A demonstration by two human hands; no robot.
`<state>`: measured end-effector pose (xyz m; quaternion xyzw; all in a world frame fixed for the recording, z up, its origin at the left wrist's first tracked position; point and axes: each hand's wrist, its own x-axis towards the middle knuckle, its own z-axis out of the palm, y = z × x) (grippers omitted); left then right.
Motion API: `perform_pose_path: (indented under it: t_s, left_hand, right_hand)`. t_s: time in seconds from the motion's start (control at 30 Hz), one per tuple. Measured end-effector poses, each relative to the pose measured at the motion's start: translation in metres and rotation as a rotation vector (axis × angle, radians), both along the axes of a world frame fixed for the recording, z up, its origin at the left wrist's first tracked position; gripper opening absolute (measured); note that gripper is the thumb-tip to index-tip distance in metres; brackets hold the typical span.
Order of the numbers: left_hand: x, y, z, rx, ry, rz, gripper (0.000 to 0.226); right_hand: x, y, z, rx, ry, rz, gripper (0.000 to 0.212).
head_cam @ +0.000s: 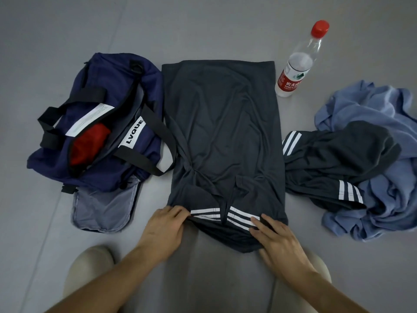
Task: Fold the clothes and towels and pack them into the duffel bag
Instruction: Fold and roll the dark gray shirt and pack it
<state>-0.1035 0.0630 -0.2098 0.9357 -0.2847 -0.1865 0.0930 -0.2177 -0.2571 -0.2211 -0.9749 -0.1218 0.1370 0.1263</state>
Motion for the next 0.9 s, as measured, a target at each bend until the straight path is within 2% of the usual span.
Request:
perform_pose_path:
  t_s: [0.1, 0.17, 0.3, 0.37, 0.43, 0.5, 0.57, 0.67, 0.8, 0.9]
  left_hand:
    - [0.035, -0.002, 0.020, -0.026, 0.213, -0.004, 0.023]
    - [0.067, -0.007, 0.030, -0.084, 0.216, 0.058, 0.019]
    - [0.140, -0.029, 0.035, -0.125, 0.043, 0.155, 0.021]
    - [0.167, -0.040, 0.030, -0.067, -0.203, 0.192, 0.029]
    - [0.175, -0.055, 0.023, -0.089, -0.457, 0.125, 0.031]
    - [0.165, -0.070, 0.009, -0.173, -0.530, -0.028, 0.034]
    - [0.146, -0.074, -0.013, -0.159, -0.387, -0.130, 0.047]
    - [0.113, -0.058, -0.041, 0.093, -0.082, -0.123, 0.069]
    - [0.098, -0.042, -0.042, 0.075, -0.075, -0.147, 0.072]
    - [0.088, -0.024, -0.036, 0.074, -0.094, -0.231, 0.081]
  right_hand:
    - [0.027, -0.001, 0.027, 0.148, 0.106, -0.189, 0.029]
    - [0.057, -0.006, 0.040, 0.159, 0.182, -0.280, 0.028]
    - [0.143, -0.022, 0.046, 0.143, -0.056, -0.440, 0.025]
    - [0.175, -0.031, 0.043, 0.109, -0.121, -0.484, 0.034]
    - [0.188, -0.034, 0.033, 0.033, -0.260, -0.394, 0.048]
    - [0.182, -0.028, 0.015, -0.046, -0.272, -0.178, 0.053]
    - [0.162, -0.019, -0.006, -0.092, -0.085, -0.043, 0.068]
    - [0.133, -0.019, -0.028, -0.159, 0.072, -0.006, 0.086]
    - [0.113, -0.023, -0.029, -0.145, 0.037, 0.038, 0.097]
    - [0.087, -0.030, -0.031, -0.106, -0.031, 0.044, 0.087]
